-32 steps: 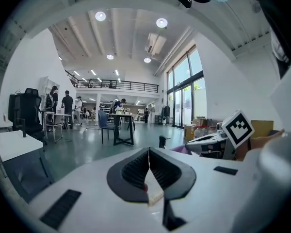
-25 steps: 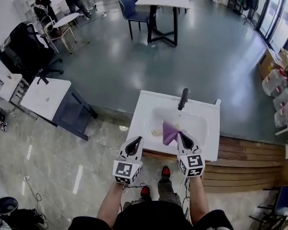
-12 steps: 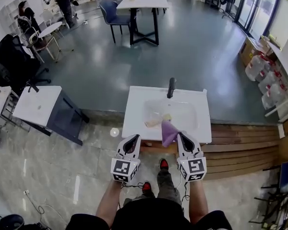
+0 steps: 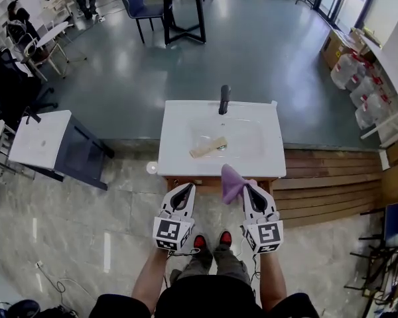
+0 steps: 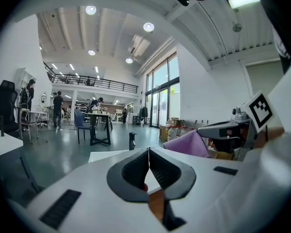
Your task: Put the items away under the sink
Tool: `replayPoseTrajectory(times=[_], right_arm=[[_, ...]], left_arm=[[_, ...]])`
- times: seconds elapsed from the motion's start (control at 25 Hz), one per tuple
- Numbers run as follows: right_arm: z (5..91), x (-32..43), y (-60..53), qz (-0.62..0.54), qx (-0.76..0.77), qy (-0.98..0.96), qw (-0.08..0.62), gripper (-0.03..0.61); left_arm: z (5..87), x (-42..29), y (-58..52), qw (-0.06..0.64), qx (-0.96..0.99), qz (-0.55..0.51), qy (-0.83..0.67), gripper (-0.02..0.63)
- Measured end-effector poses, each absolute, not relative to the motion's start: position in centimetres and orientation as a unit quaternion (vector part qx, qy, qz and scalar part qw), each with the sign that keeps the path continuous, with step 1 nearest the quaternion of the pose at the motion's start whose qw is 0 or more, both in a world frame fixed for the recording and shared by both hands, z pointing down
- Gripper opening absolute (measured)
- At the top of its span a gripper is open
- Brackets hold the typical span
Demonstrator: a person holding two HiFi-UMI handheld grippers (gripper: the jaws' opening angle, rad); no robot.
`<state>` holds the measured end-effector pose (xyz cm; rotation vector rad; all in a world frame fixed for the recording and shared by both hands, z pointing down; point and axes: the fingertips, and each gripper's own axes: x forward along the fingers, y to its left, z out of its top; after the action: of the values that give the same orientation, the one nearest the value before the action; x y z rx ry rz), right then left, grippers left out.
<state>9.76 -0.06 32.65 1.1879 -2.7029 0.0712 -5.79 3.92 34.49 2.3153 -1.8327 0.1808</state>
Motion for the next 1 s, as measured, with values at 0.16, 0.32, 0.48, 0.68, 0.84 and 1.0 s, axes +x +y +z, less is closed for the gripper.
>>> replayPoseTrajectory(times=[0.16, 0.32, 0.48, 0.68, 0.84, 1.0], right_arm=[[34.7, 10.6, 0.7, 0.027, 0.390, -0.915, 0.103, 0.029], [37.7, 11.2, 1.1, 0.044, 0.369, -0.922, 0.111, 0.029], [40.5, 12.1, 1.0, 0.051, 0.347, -0.929, 0.122, 0.029], [44.8, 12.6, 1.4, 0.054, 0.319, -0.936, 0.137, 0.029], [48.4, 12.8, 1.6, 0.063, 0.301, -0.940, 0.149, 0.029], [52.1, 12.4, 2.1, 0.076, 0.284, -0.942, 0.160, 0.029]], left_arm=[[36.6, -4.6, 4.2, 0.108, 0.774, 0.069, -0.620, 0.009], [39.4, -3.7, 4.8, 0.126, 0.762, 0.080, -0.630, 0.009], [41.9, -2.1, 5.6, 0.145, 0.750, 0.087, -0.640, 0.009], [45.3, -1.1, 6.8, 0.160, 0.734, 0.096, -0.653, 0.009], [47.7, -0.6, 7.3, 0.163, 0.724, 0.095, -0.663, 0.009], [50.5, -0.4, 7.9, 0.174, 0.715, 0.096, -0.670, 0.009]])
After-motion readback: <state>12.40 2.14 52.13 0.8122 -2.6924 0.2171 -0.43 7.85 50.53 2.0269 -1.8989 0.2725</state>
